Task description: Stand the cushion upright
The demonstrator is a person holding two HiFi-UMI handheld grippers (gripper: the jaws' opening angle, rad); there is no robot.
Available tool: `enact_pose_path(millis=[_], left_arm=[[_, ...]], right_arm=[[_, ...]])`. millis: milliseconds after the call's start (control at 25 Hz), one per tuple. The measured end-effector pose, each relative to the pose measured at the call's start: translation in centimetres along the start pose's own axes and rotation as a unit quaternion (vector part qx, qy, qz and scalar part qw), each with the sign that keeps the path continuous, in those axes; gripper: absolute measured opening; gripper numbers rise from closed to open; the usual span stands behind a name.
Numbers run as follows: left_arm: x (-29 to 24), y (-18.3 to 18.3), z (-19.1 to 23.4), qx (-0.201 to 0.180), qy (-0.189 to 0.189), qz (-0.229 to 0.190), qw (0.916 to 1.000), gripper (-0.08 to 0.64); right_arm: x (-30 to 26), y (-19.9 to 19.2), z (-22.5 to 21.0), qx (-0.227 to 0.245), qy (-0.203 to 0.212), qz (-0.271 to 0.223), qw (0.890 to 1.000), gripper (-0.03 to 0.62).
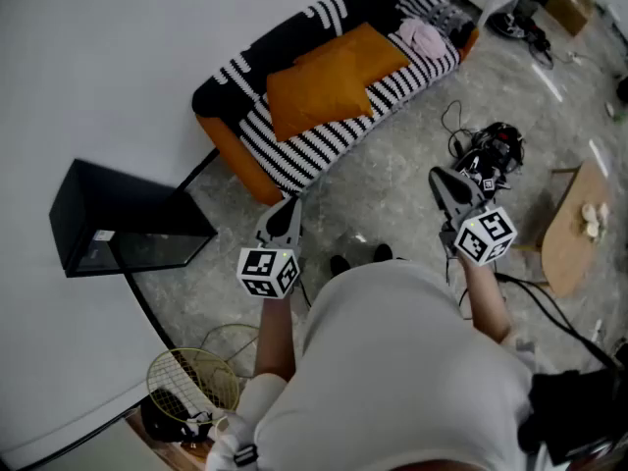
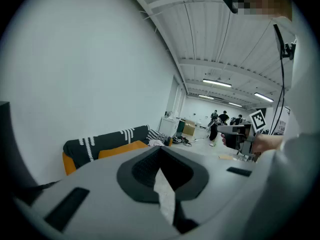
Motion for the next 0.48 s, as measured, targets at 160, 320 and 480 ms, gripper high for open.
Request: enact_pose_path(millis=[160,320,480], left_arm=[[-0.24,-0.11,-0.47,-0.001,-0.002,0.004,1.0000,0.002],[-0.18,-0.14,-0.50,0.000,-0.002,0.005,1.0000,0.002],[-0.20,-0.30,-0.58,0.000,-0.001,0.007,1.0000,0.002]], right_arm=[[0.27,-0.02,-0.31,0.000,0.001,0.001,1.000,0.041],[0.24,0.01,-0.18,0.001,0.003,0.001,1.000,0.041],[0.23,-0.03,-0.16,0.000,0.007,0.002,1.000,0.041]])
Point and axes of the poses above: the fingertips, and each gripper's own axes: x backward along the fingers, z to its left, y out of its top, the point moved 9 cm from there along x, backward along the fingers, and after that the axes turned 14 degrees about -y, right-handed, at the moved point
